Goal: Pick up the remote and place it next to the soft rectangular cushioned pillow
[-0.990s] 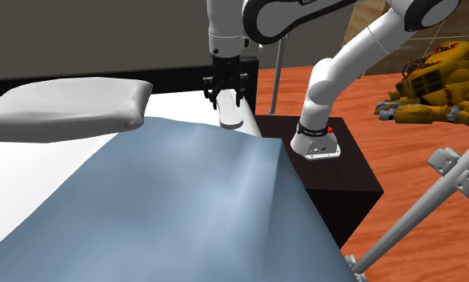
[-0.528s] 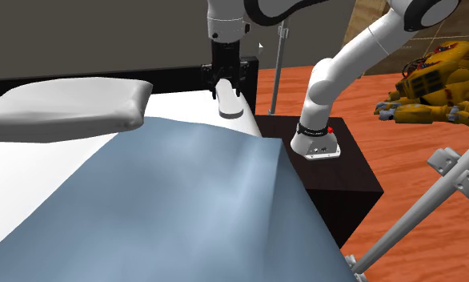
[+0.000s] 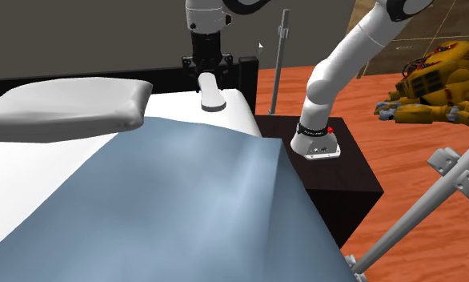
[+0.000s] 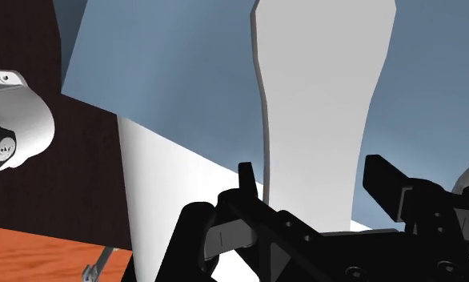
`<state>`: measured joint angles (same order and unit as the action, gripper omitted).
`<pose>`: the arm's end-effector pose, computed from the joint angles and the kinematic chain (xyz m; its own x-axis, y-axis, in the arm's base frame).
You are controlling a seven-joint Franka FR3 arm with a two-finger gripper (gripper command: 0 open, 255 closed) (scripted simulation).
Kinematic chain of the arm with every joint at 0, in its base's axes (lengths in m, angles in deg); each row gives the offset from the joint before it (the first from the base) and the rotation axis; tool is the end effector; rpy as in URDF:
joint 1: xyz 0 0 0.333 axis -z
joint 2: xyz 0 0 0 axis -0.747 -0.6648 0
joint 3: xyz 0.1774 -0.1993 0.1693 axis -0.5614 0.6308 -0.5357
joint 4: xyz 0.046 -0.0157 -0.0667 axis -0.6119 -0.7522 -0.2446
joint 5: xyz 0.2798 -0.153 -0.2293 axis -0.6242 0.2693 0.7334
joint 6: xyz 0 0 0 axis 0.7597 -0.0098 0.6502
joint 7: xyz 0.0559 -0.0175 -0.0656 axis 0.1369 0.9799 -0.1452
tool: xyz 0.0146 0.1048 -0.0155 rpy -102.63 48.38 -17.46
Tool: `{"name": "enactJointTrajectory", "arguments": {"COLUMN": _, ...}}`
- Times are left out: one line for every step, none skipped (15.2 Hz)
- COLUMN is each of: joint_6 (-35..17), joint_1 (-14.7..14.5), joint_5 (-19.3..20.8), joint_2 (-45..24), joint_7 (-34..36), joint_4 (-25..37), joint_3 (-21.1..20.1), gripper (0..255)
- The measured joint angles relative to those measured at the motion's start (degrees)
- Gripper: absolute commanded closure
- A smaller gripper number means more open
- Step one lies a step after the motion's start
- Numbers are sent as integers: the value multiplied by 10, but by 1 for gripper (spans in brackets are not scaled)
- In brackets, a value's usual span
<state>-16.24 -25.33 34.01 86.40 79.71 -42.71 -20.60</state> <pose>0.4066 0.1702 0.5378 0.2986 -0.9544 -0.0069 -0.9543 -0.2985 -0.0158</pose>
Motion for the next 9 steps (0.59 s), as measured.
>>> {"name": "enactJointTrajectory", "arguments": {"joint_6": -7, "joint_1": 11, "joint_5": 12, "joint_2": -29, "joint_7": 9, "joint_4": 23, "joint_3": -13, "gripper": 255}}
{"name": "enactJointTrajectory", "arguments": {"joint_6": -13, "joint_1": 21, "joint_5": 23, "joint_2": -54, "joint_7": 14, "joint_4": 40, "joint_3": -22, "gripper": 255}}
{"name": "enactJointTrajectory", "arguments": {"joint_6": -19, "joint_1": 30, "joint_5": 37, "joint_2": -81, "joint_7": 24, "joint_4": 60, "joint_3": -34, "gripper": 255}}
{"name": "enactJointTrajectory", "arguments": {"joint_6": -18, "joint_1": 37, "joint_5": 48, "joint_2": -101, "joint_7": 28, "joint_4": 77, "joint_3": -40, "gripper": 255}}
{"name": "enactJointTrajectory", "arguments": {"joint_6": -21, "joint_1": 47, "joint_5": 65, "joint_2": -130, "joint_7": 38, "joint_4": 101, "joint_3": -51, "gripper": 255}}
{"name": "enactJointTrajectory", "arguments": {"joint_6": -20, "joint_1": 54, "joint_5": 84, "joint_2": -159, "joint_7": 49, "joint_4": 126, "joint_3": -61, "gripper": 255}}
{"name": "enactJointTrajectory", "arguments": {"joint_6": -21, "joint_1": 59, "joint_5": 104, "joint_2": -191, "joint_7": 64, "joint_4": 150, "joint_3": -73, "gripper": 255}}
{"name": "enactJointTrajectory", "arguments": {"joint_6": -21, "joint_1": 63, "joint_5": 128, "joint_2": -225, "joint_7": 77, "joint_4": 176, "joint_3": -83, "gripper": 255}}
{"name": "enactJointTrajectory", "arguments": {"joint_6": -14, "joint_1": 64, "joint_5": 152, "joint_2": -259, "joint_7": 94, "joint_4": 207, "joint_3": -93, "gripper": 255}}
